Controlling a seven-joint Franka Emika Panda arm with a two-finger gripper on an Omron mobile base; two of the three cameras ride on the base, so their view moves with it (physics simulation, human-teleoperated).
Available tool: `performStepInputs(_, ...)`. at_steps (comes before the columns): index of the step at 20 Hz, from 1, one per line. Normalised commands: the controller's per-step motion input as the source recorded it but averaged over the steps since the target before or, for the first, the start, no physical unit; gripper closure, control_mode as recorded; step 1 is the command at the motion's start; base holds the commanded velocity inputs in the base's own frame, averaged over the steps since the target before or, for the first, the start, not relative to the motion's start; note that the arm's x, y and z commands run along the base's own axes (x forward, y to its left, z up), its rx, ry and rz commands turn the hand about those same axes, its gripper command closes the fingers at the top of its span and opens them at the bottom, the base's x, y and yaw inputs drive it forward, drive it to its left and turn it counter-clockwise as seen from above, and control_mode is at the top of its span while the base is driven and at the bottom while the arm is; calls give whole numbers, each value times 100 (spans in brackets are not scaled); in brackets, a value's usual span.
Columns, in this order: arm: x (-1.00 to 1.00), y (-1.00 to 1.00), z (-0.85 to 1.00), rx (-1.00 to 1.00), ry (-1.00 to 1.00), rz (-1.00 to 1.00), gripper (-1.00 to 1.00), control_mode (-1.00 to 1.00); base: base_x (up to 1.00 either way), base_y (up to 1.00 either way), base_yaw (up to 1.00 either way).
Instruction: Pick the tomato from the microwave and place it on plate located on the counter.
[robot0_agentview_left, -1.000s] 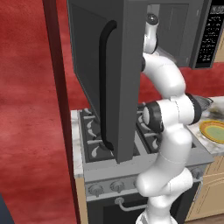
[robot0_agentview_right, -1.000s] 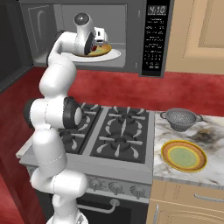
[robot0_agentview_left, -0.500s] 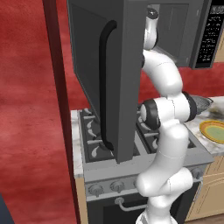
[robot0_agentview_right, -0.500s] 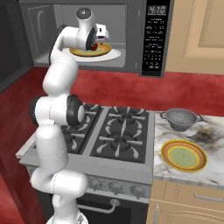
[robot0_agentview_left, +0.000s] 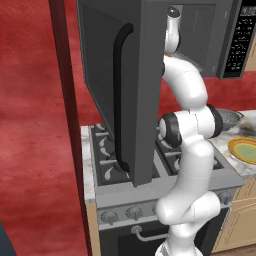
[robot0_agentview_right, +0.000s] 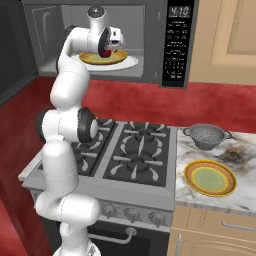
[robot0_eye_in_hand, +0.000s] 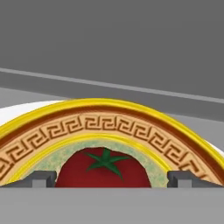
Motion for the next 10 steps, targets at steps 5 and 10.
performStepInputs(5, 0, 7, -25, 0, 0, 0, 100, -100, 0, 0, 0)
performStepInputs(10, 0, 3, -10, 0, 0, 0, 100, -100, 0, 0, 0)
